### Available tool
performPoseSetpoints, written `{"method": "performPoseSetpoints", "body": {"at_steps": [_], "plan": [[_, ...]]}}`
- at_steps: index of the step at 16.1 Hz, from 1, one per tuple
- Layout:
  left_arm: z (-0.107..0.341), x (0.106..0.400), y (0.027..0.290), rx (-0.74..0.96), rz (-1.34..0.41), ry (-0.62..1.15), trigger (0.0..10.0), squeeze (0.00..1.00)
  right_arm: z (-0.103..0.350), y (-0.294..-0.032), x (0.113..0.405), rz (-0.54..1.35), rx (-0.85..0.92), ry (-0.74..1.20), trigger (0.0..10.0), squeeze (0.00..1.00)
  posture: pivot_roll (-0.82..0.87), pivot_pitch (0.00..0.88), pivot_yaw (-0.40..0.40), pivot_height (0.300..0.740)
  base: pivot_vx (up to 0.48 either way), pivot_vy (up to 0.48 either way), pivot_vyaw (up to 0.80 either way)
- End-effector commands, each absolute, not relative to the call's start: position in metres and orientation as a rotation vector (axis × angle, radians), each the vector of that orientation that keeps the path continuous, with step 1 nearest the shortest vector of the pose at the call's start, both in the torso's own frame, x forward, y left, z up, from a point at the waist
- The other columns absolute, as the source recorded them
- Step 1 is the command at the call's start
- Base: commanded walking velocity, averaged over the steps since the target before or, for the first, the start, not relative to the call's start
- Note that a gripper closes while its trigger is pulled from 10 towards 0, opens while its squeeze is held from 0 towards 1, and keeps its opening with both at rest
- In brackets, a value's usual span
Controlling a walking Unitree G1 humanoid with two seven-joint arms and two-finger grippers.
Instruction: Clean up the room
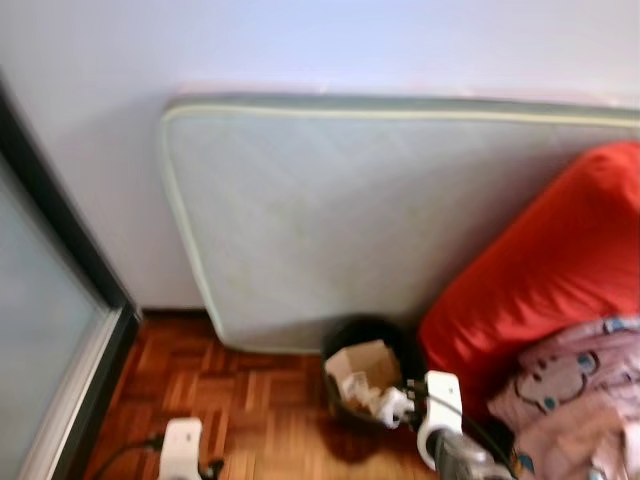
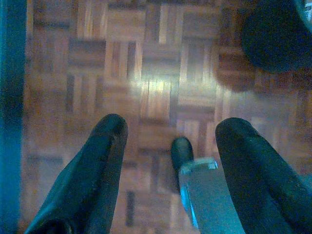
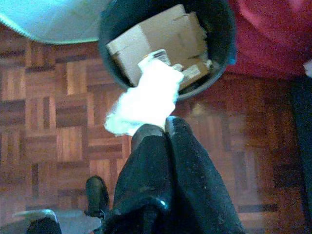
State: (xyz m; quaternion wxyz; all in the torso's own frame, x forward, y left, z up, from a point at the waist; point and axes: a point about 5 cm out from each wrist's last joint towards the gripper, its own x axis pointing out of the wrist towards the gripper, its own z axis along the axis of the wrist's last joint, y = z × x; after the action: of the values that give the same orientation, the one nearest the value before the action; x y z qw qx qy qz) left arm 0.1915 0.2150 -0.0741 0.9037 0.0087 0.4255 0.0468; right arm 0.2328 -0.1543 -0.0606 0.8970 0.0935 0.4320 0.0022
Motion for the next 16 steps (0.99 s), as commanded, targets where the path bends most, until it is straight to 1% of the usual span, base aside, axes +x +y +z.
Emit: {"method": "performPoseSetpoints", "body": {"at_steps": [1,6,9,10,11,16], "plan": [[-0.0753,0.1937,0.2036,-0.002,0.073,0.881,10.0,0.00,-0.0624,-0.1692,0.2287,-0.035,0.174,0.906,10.0,0.00,-0.08,0.055,-0.039,0.740,0.322,0.000,0.00],[-0.0752,0.1938,0.2038,-0.002,0.075,0.881,10.0,0.00,-0.0617,-0.1684,0.2296,-0.029,0.183,0.897,10.0,0.00,-0.08,0.060,-0.038,0.740,0.323,0.000,0.00],[-0.0752,0.1939,0.2040,-0.002,0.076,0.881,10.0,0.00,-0.0614,-0.1677,0.2300,-0.003,0.157,0.892,10.0,0.00,-0.08,0.061,-0.038,0.740,0.324,0.000,0.00],[-0.0752,0.1939,0.2040,0.006,0.074,0.881,10.0,0.00,-0.0617,-0.1684,0.2295,-0.004,0.148,0.895,10.0,0.00,-0.08,0.060,-0.038,0.740,0.304,0.000,0.80],[-0.0751,0.1939,0.2041,0.011,0.074,0.880,10.0,0.00,-0.0620,-0.1689,0.2290,-0.013,0.152,0.898,10.0,0.00,-0.08,0.061,-0.039,0.740,0.000,0.000,0.69],[-0.0746,0.1941,0.2037,-0.010,0.076,0.864,10.0,0.00,-0.0620,-0.1726,0.2286,-0.054,0.174,0.886,10.0,0.00,-0.08,0.062,-0.039,0.740,0.000,0.000,0.00]]}}
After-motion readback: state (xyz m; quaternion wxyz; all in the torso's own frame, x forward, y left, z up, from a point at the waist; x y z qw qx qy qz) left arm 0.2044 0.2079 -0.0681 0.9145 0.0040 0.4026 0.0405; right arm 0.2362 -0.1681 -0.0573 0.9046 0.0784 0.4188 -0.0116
